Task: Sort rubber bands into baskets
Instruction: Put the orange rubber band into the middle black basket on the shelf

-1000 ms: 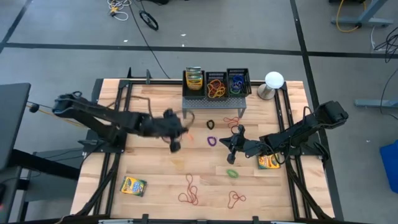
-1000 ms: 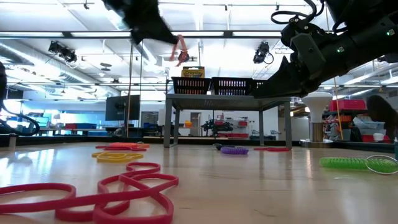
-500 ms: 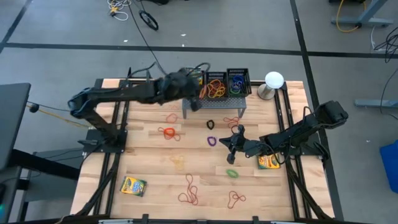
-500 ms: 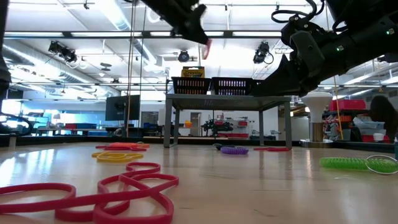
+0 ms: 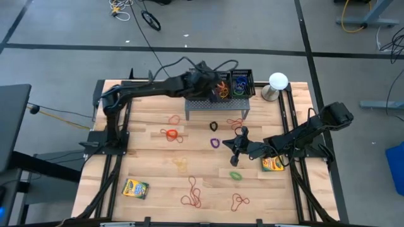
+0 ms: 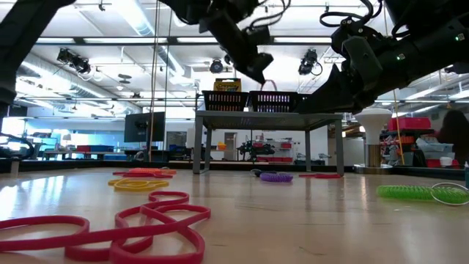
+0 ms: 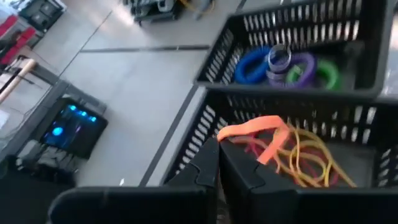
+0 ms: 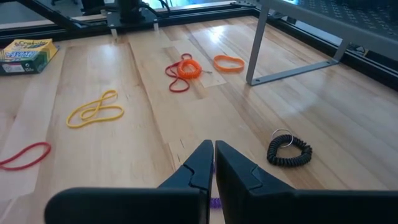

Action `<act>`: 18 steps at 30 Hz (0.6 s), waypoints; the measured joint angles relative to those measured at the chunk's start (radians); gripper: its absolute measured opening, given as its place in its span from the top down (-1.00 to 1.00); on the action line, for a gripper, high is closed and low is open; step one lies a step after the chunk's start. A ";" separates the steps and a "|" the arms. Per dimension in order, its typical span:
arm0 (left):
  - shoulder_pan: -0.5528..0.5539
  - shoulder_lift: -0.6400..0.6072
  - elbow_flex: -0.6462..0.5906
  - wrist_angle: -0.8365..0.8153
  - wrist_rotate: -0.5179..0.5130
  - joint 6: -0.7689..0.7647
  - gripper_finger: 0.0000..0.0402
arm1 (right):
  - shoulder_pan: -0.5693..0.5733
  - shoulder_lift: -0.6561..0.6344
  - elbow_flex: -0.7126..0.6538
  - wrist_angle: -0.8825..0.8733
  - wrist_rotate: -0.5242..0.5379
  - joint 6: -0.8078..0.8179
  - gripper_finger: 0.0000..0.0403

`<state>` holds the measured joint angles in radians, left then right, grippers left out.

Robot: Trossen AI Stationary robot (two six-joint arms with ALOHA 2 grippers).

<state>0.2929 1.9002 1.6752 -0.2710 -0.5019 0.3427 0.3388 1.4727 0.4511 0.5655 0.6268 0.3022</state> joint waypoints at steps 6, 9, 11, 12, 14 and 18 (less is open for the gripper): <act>-0.030 0.021 0.006 -0.030 -0.064 0.042 0.69 | 0.000 0.000 0.000 0.000 0.000 0.007 0.87; -0.053 0.016 0.006 -0.035 -0.085 0.068 0.52 | 0.001 0.000 0.000 0.000 -0.001 0.007 0.87; -0.073 0.007 0.006 -0.038 -0.104 0.080 0.41 | 0.000 0.000 0.000 0.000 -0.001 0.007 0.87; -0.084 -0.003 0.006 -0.044 -0.109 0.084 0.37 | 0.001 0.000 0.000 0.000 -0.001 0.007 0.87; -0.106 -0.027 0.006 -0.082 -0.112 0.092 0.29 | 0.000 0.000 0.000 -0.001 0.000 0.007 0.87; -0.146 -0.083 0.006 -0.213 -0.104 0.048 0.24 | 0.001 0.000 0.000 -0.017 -0.001 0.019 0.87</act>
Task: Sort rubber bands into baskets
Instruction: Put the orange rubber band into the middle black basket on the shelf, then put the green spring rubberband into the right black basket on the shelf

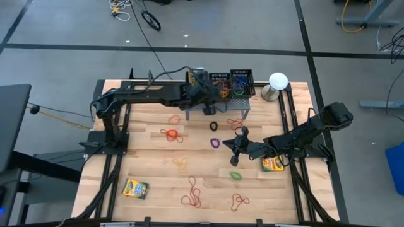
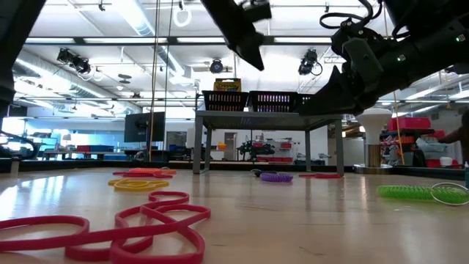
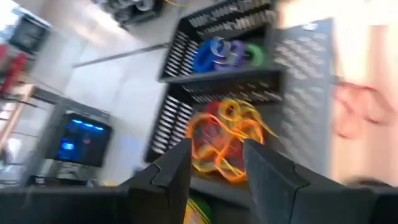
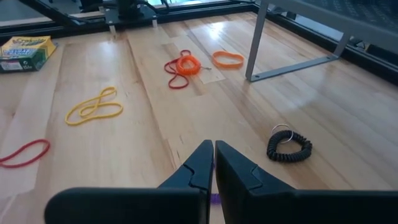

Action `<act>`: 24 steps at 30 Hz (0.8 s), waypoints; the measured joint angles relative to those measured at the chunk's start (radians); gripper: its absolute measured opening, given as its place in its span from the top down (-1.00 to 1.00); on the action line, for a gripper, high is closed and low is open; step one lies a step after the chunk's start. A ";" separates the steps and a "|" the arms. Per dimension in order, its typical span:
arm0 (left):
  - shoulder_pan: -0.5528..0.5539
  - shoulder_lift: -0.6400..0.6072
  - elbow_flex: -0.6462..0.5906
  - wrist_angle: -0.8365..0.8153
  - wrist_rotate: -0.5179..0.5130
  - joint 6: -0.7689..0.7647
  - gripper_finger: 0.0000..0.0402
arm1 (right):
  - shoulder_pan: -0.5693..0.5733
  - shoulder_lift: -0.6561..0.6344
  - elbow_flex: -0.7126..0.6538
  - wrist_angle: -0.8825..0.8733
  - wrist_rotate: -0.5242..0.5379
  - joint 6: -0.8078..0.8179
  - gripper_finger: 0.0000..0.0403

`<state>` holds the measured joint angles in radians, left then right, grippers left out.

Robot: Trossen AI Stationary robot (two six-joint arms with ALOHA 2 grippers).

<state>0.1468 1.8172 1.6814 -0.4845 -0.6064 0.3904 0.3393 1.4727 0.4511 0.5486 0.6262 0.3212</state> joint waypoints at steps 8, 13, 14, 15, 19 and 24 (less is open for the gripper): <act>-0.009 -0.214 -0.195 -0.078 0.069 -0.205 0.61 | 0.000 0.000 0.000 0.017 0.021 0.030 0.87; -0.021 -0.440 -0.521 0.091 0.072 -0.276 0.84 | 0.000 0.000 0.000 0.015 0.024 0.022 0.87; -0.026 -0.488 -0.591 0.131 0.089 -0.287 0.87 | 0.000 0.000 0.000 0.017 0.026 0.023 0.87; -0.032 -0.533 -0.665 0.179 0.115 -0.301 0.89 | 0.000 0.000 0.000 0.021 0.028 0.022 0.87; -0.058 -0.706 -0.927 0.404 0.276 -0.328 0.92 | 0.000 -0.001 0.000 0.042 0.028 0.022 0.87; -0.095 -0.842 -1.213 0.729 0.467 -0.334 0.92 | 0.000 -0.001 0.000 0.116 -0.006 0.034 0.87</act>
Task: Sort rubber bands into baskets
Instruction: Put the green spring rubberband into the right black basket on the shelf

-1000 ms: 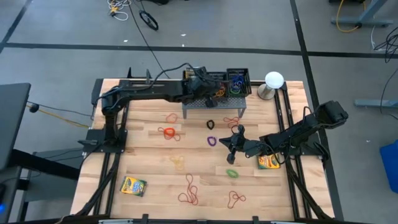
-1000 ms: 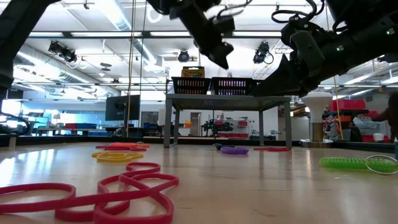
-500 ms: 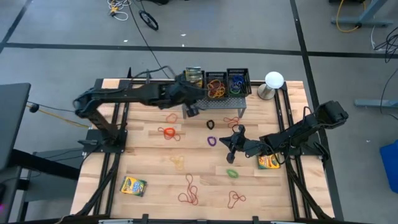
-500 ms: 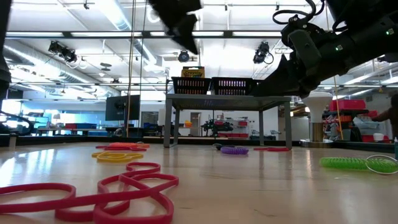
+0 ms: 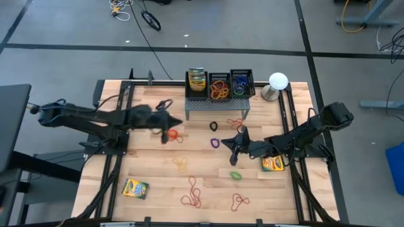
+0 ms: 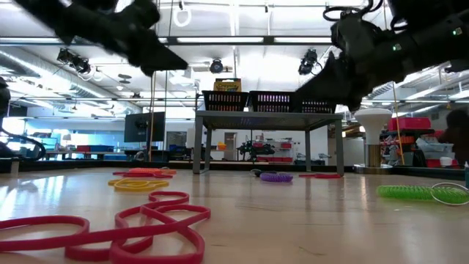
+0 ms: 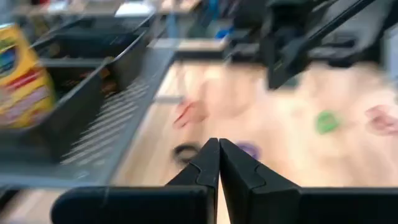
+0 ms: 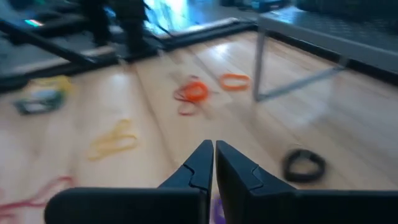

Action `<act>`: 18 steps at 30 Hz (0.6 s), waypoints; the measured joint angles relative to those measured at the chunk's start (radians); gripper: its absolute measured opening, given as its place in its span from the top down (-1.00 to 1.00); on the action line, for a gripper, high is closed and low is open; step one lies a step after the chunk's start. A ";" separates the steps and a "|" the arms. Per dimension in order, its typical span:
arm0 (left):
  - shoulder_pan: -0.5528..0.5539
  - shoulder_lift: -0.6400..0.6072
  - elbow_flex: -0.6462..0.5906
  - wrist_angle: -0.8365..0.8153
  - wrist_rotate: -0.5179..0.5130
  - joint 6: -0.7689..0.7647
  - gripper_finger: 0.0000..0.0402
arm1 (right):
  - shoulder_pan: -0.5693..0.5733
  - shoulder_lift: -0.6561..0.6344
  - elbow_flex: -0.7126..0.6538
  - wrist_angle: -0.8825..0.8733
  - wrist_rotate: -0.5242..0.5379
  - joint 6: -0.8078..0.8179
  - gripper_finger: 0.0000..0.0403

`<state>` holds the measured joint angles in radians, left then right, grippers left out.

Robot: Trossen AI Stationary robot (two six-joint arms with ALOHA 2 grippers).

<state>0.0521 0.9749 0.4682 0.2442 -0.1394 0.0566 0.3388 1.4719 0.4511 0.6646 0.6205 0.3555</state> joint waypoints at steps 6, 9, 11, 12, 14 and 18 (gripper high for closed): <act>-0.028 -0.038 -0.243 0.422 0.062 -0.021 0.92 | -0.004 0.000 0.000 0.090 -0.152 0.013 0.87; -0.026 -0.037 -0.306 0.550 0.063 -0.039 0.92 | -0.004 0.000 0.000 0.097 -0.178 0.033 0.87; -0.026 -0.036 -0.327 0.565 0.062 -0.047 0.92 | -0.004 0.000 0.000 0.119 -0.191 0.031 0.87; -0.027 -0.036 -0.330 0.565 0.062 -0.047 0.92 | -0.004 0.000 0.000 0.140 -0.203 0.028 0.87; -0.027 -0.035 -0.332 0.568 0.063 -0.047 0.92 | -0.004 0.000 0.000 0.191 -0.233 0.002 0.89; -0.026 -0.035 -0.332 0.569 0.063 -0.047 0.92 | -0.004 0.000 0.011 0.194 -0.280 -0.037 0.97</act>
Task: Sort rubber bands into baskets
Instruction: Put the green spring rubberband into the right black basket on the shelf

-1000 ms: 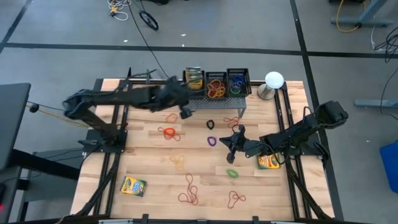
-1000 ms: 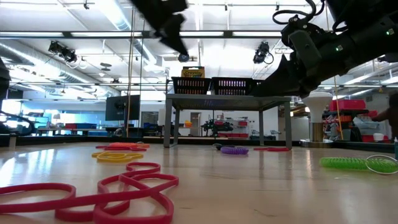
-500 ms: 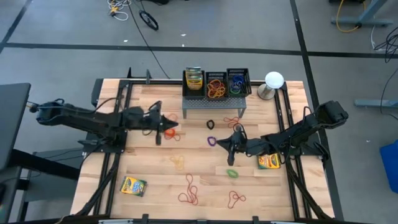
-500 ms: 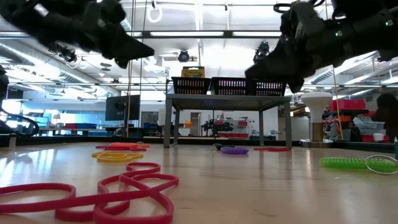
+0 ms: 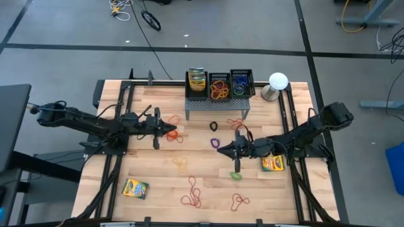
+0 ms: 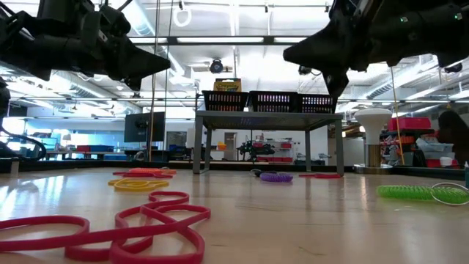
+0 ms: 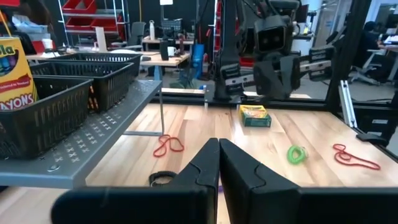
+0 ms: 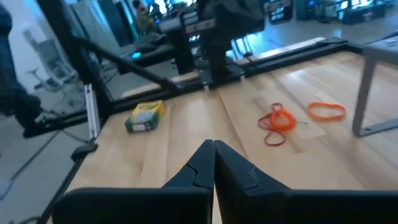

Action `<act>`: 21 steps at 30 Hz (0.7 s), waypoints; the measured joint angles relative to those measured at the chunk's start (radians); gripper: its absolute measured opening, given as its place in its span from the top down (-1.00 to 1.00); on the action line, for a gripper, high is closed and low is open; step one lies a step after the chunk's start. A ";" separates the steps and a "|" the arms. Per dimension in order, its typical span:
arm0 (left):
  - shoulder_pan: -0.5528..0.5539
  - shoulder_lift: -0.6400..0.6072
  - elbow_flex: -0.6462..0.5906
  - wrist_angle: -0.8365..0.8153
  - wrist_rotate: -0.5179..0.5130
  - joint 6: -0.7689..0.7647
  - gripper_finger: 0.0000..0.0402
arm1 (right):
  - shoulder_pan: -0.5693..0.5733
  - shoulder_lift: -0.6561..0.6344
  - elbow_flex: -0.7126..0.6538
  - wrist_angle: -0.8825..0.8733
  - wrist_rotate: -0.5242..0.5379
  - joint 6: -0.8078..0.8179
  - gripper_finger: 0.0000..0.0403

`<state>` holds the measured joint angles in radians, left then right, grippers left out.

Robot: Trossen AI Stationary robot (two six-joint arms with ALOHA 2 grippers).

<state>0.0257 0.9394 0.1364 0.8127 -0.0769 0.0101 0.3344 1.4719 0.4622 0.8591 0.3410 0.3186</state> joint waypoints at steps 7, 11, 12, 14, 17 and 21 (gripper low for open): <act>0.000 0.000 0.000 -0.001 0.000 0.000 0.92 | 0.005 0.000 0.214 -0.586 -0.009 0.039 0.96; 0.000 0.000 0.000 0.000 0.000 0.000 0.92 | 0.023 0.000 0.361 -0.961 -0.009 0.107 0.96; 0.000 0.000 0.000 0.000 0.000 0.000 0.92 | 0.027 0.000 0.381 -1.004 -0.009 0.125 0.95; 0.000 0.000 0.000 0.000 0.000 0.000 0.92 | 0.036 0.000 0.399 -1.018 -0.015 0.160 0.93; 0.000 0.000 0.000 0.000 0.000 0.000 0.92 | 0.044 0.000 0.402 -1.011 -0.081 0.223 0.86; 0.000 0.001 0.000 0.000 0.000 0.000 0.92 | 0.088 0.000 0.402 -1.111 -0.111 0.380 0.72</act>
<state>0.0261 0.9401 0.1364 0.8124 -0.0772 0.0101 0.4225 1.4719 0.8646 -0.2517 0.2301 0.6990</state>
